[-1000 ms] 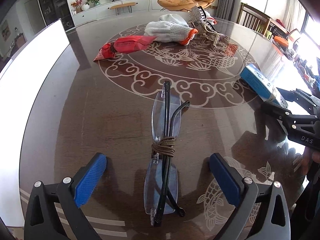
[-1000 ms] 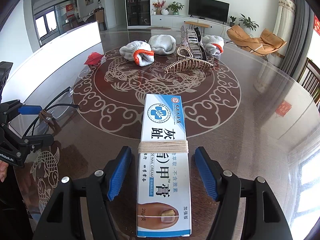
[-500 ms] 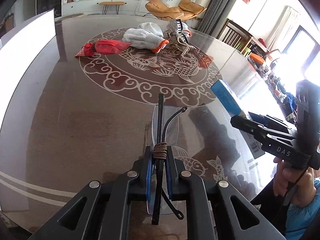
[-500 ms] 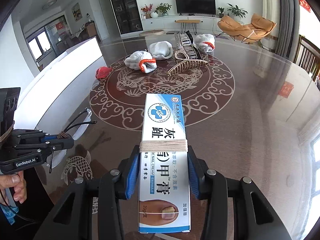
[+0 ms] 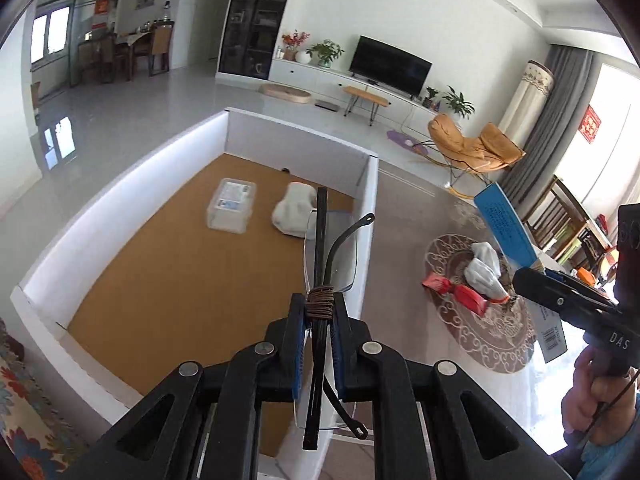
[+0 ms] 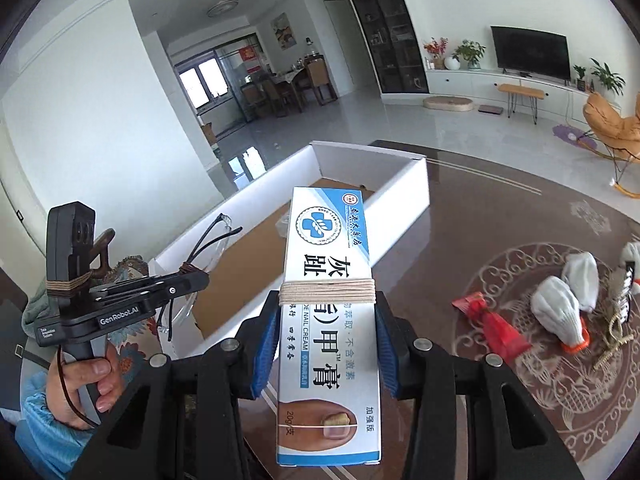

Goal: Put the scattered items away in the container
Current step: 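Carry the glasses and cream box over the cardboard box, then move both open tools back to the table items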

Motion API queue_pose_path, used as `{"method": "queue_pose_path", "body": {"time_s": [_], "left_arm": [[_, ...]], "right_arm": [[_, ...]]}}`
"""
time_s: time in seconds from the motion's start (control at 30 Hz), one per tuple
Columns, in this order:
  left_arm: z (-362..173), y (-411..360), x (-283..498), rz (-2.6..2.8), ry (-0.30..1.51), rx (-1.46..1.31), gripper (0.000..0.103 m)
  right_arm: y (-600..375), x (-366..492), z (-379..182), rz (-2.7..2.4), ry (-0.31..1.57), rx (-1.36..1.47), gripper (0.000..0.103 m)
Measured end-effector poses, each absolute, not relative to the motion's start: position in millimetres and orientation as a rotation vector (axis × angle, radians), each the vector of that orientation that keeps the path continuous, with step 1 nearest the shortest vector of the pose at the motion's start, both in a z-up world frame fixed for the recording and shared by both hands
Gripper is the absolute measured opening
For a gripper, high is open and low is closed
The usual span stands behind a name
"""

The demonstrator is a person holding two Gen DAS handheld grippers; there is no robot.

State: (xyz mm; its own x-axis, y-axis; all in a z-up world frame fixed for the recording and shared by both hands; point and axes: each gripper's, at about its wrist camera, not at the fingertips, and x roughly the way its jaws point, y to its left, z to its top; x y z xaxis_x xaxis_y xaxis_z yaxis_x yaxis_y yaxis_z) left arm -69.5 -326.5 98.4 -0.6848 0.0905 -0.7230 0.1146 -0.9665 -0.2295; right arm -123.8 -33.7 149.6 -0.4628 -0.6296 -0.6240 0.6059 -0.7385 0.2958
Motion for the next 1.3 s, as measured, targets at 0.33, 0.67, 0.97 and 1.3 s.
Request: {"method": "queue_pose_path", "body": {"time_s": [0.33, 0.67, 0.97, 1.3], "left_arm": [[34, -424, -99, -2.521, 0.437, 1.448, 0.031], [43, -405, -88, -2.583, 0.403, 1.329, 0.071], [69, -255, -64, -2.868, 0.227, 1.411, 0.075], [-4, -67, -84, -2.868, 0.240, 1.787, 0.075]], "right_arm": [[-250, -180, 69, -2.010, 0.175, 1.173, 0.048], [-206, -179, 74, -2.105, 0.023, 1.129, 0.060], [-15, -106, 61, -2.381, -0.004, 1.044, 0.060], [213, -53, -2, -2.681, 0.055, 1.344, 0.060]]}}
